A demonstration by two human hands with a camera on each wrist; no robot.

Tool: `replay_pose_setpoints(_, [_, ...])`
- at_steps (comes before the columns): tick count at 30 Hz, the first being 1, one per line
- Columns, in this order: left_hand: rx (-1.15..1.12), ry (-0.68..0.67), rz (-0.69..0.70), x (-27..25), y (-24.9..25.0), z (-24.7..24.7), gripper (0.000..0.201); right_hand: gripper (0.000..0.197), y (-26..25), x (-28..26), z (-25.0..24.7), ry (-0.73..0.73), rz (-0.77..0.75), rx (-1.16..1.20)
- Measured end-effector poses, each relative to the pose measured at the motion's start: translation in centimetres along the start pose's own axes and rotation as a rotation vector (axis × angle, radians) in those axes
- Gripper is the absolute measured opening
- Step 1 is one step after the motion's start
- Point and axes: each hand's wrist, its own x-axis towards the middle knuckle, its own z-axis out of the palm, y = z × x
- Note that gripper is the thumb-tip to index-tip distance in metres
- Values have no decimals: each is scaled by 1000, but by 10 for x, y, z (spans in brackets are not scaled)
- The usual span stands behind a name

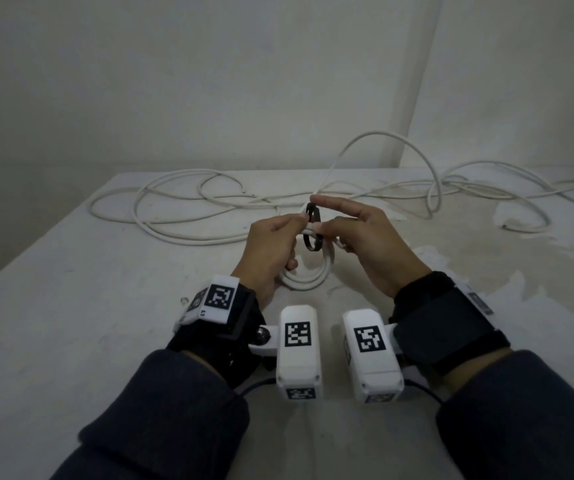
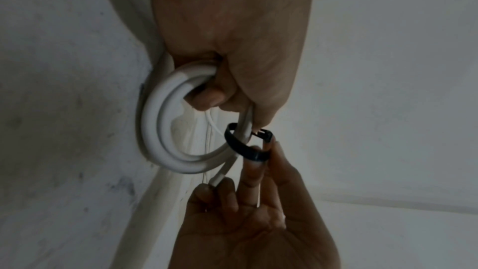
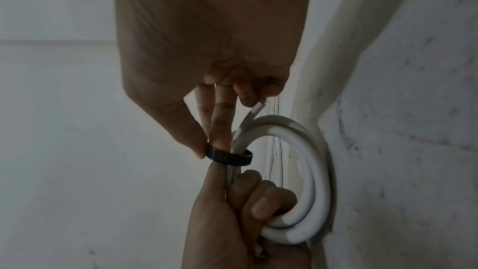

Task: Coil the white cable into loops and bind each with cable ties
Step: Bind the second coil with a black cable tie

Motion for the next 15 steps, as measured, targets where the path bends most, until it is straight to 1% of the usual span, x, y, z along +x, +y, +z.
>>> replay_pose_setpoints(6, [0, -17, 11, -1, 0, 0, 25, 40, 1, 2, -1, -10, -8, -26])
replay_pose_setpoints(15, [4, -23, 22, 0, 0, -1, 24, 37, 1, 1, 0, -14, -7, -11])
